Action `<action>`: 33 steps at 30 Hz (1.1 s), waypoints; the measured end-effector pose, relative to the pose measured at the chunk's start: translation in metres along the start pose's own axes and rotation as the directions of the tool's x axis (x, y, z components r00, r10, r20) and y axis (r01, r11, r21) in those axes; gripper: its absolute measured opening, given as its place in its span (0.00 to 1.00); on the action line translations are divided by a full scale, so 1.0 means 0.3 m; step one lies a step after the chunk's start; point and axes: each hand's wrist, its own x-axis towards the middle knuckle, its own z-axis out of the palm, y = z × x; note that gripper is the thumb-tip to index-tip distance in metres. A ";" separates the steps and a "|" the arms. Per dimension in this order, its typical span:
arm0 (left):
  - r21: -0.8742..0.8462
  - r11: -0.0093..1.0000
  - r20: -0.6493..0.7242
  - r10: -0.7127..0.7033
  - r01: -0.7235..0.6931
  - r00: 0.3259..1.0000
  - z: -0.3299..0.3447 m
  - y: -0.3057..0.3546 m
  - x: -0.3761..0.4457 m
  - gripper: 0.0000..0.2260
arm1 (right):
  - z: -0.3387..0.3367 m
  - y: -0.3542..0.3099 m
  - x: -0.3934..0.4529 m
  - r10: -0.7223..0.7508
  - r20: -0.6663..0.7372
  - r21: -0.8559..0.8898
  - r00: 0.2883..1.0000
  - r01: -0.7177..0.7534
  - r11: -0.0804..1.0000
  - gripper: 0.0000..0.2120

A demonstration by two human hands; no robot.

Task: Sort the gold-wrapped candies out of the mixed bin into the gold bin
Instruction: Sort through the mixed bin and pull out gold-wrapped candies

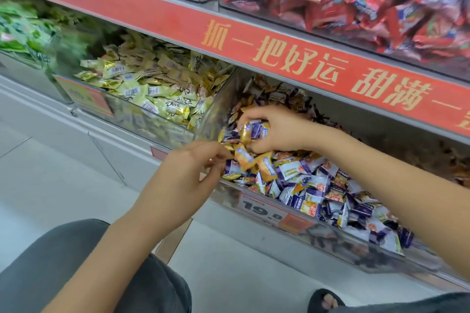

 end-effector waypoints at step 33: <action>0.165 0.955 0.281 -0.285 0.247 0.916 0.079 0.040 0.174 0.25 | -0.029 -0.039 -0.146 0.052 0.063 -0.147 0.997 -0.043 0.988 0.17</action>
